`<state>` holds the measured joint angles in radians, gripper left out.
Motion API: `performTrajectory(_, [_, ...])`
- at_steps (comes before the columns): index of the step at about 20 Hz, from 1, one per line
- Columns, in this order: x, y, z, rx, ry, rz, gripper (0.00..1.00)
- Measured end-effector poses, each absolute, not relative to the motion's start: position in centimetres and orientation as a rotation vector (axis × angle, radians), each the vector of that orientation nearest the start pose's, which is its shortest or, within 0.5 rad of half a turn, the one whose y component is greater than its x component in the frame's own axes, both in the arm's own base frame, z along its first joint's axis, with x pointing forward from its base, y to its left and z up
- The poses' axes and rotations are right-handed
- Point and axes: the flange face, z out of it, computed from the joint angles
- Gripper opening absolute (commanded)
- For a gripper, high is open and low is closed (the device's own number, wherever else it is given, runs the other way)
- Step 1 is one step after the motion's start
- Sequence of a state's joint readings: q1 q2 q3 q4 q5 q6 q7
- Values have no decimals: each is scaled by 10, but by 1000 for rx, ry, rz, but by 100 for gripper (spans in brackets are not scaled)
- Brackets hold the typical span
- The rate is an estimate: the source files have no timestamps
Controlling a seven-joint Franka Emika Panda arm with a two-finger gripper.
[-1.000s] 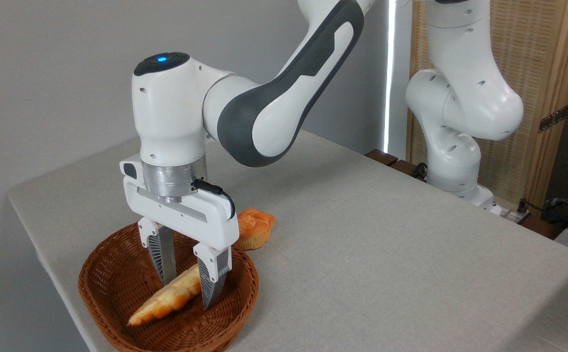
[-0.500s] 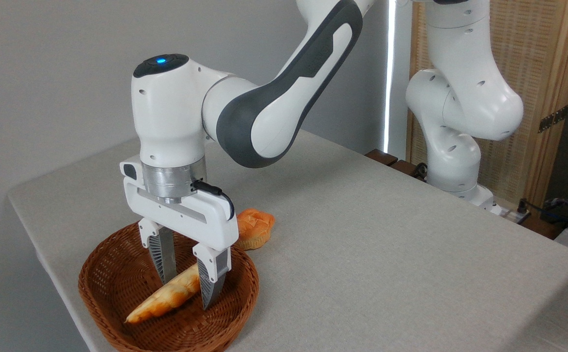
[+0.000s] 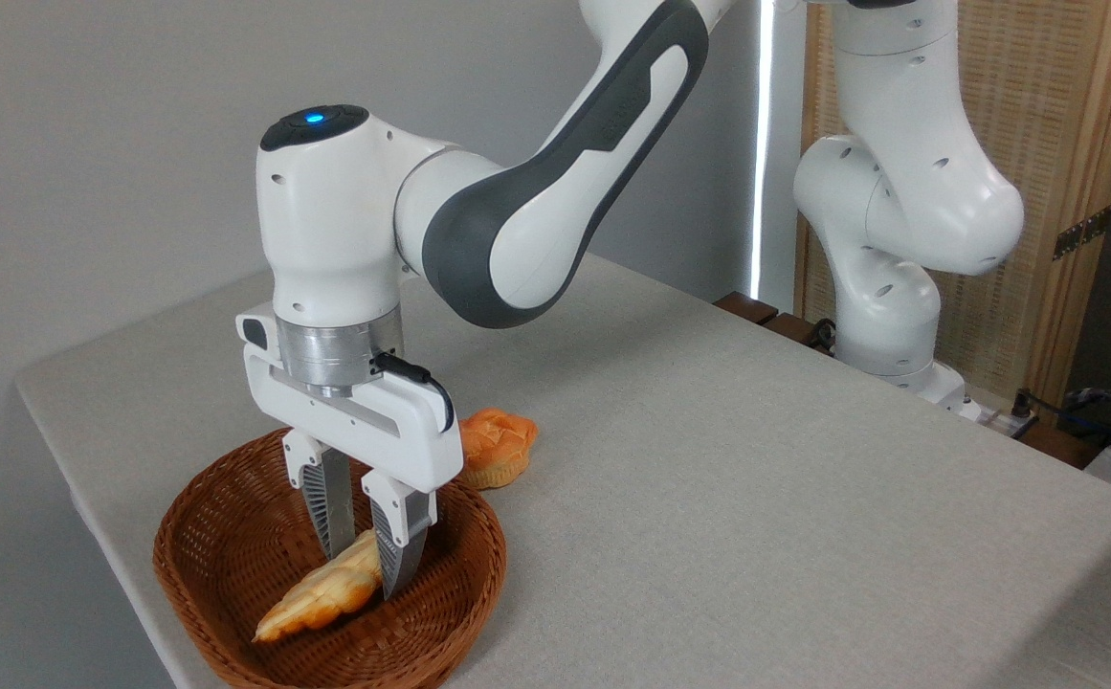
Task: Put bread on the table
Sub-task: 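Close the gripper on the middle of the long bread loaf, then lift the held loaf up out of the basket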
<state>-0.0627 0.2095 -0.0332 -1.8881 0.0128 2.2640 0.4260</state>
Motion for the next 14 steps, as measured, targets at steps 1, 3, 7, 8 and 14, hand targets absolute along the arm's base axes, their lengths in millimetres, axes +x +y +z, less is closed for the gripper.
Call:
performTrajectory(1, [622, -58, 412, -2991, 813, -254, 54])
performTrajectory(3, [622, -58, 412, -2991, 815, -254, 52])
performTrajectory(7, [622, -59, 412, -2991, 816, -254, 47])
performTrajectory(8, [622, -59, 413, -2990, 817, -255, 47])
performTrajectory(14, [622, -59, 415, -2988, 818, -261, 41])
